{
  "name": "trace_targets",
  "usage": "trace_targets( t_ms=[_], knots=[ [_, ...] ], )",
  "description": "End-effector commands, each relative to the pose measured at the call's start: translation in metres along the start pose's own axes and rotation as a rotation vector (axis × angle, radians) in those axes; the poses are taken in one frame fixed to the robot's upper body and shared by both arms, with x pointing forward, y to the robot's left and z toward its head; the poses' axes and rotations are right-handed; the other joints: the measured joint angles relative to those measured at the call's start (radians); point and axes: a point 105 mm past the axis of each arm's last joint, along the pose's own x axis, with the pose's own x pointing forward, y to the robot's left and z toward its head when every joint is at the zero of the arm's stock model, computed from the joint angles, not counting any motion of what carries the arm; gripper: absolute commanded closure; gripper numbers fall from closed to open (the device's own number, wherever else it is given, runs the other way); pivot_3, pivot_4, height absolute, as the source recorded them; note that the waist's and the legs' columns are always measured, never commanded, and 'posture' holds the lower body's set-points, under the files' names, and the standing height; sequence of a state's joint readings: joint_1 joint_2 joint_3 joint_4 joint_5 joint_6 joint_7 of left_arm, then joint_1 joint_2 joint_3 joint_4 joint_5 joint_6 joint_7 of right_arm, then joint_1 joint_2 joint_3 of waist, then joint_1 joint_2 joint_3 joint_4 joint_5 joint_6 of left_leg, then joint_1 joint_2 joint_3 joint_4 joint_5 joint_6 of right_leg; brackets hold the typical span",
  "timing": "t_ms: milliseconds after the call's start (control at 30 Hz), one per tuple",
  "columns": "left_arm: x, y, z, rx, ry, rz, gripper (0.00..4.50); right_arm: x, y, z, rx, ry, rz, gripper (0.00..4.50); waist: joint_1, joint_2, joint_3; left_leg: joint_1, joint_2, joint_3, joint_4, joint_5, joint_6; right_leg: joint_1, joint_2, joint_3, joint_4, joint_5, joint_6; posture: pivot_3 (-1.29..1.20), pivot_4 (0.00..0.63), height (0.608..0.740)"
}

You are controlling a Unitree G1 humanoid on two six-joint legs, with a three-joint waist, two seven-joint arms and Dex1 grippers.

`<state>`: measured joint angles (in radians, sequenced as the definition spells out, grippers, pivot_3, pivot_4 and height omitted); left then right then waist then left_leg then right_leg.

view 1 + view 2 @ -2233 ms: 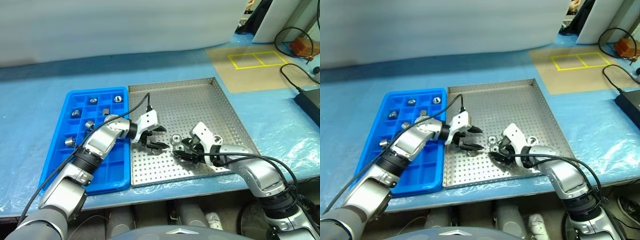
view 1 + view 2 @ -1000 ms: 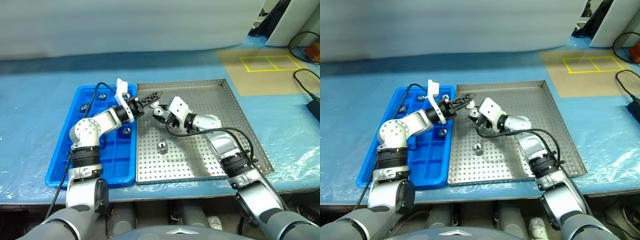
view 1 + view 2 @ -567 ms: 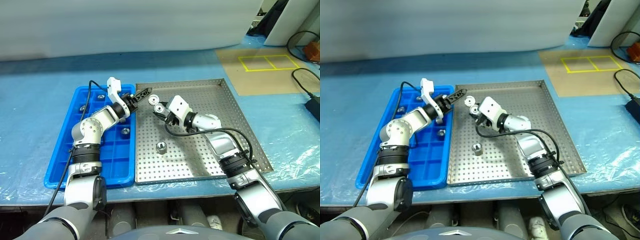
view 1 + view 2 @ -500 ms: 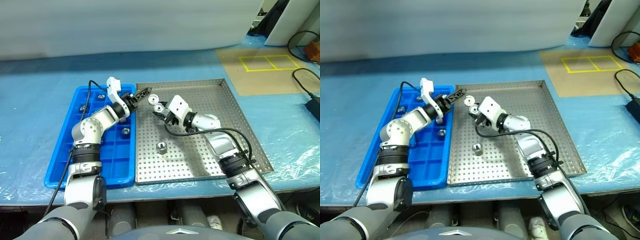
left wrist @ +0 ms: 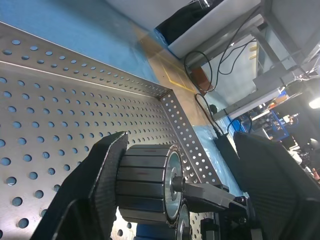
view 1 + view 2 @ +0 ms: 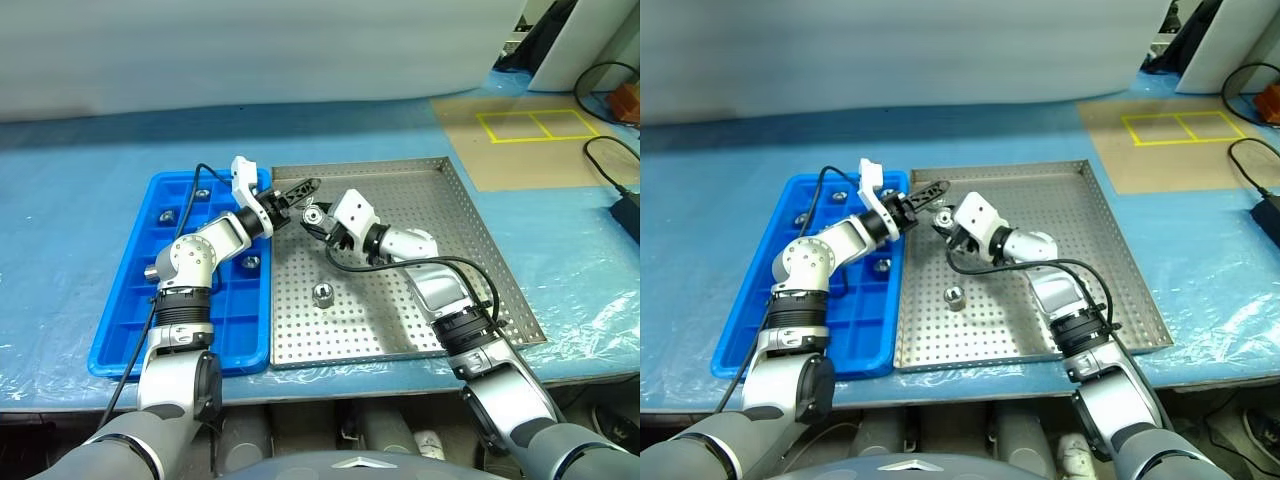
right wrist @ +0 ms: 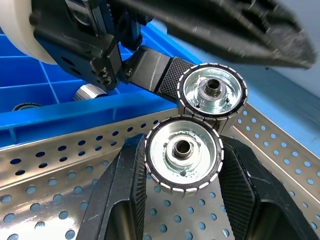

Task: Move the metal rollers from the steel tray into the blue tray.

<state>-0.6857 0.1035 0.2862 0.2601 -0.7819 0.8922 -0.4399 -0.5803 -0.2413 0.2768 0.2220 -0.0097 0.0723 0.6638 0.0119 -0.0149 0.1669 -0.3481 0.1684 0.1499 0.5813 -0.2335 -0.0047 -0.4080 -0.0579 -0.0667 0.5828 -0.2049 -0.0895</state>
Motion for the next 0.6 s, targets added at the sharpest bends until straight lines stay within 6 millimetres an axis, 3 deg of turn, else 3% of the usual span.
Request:
trace_targets(
  t_ms=[33, 167, 433, 500, 600],
  knots=[
    [0.003, -0.017, 0.004, 0.013, -0.014, -0.077, 2.18, 0.002, -0.002, 0.026, -0.031, -0.1, -0.005, 2.86, 0.0, 0.0, 0.0, 0.0, 0.0, 0.0, 0.0, 0.0, 0.0, 0.0, 0.0, 0.0, 0.0, 0.0, 0.0, -0.13, 0.15, 0.74],
    [0.003, -0.017, 0.003, 0.013, -0.011, -0.076, 3.36, 0.002, -0.002, 0.026, -0.031, -0.104, -0.006, 2.86, 0.001, 0.0, 0.0, 0.0, 0.0, 0.0, 0.0, 0.0, 0.0, 0.0, 0.0, 0.0, 0.0, 0.0, 0.0, -0.14, 0.15, 0.74],
    [0.005, -0.012, -0.001, -0.023, -0.002, -0.044, 3.36, 0.002, -0.006, 0.037, -0.027, -0.157, -0.03, 2.86, 0.001, 0.0, 0.0, 0.0, 0.0, 0.0, 0.0, 0.0, 0.0, 0.0, 0.0, 0.0, 0.0, 0.0, 0.0, -0.13, 0.15, 0.74],
    [0.005, -0.014, 0.01, -0.06, -0.07, -0.062, 3.36, 0.0, -0.011, 0.041, -0.002, -0.183, -0.061, 2.86, 0.001, 0.0, 0.0, 0.0, 0.0, 0.0, 0.0, 0.0, 0.0, 0.0, 0.0, 0.0, 0.0, 0.0, 0.0, -0.13, 0.15, 0.74],
    [0.002, -0.011, 0.04, -0.12, -0.26, -0.052, 3.36, -0.003, -0.025, 0.055, 0.168, -0.282, -0.126, 2.86, 0.001, -0.001, 0.001, 0.0, 0.0, 0.0, 0.0, 0.0, 0.0, 0.0, 0.0, 0.0, 0.0, 0.0, 0.0, -0.13, 0.15, 0.74]
  ],
)
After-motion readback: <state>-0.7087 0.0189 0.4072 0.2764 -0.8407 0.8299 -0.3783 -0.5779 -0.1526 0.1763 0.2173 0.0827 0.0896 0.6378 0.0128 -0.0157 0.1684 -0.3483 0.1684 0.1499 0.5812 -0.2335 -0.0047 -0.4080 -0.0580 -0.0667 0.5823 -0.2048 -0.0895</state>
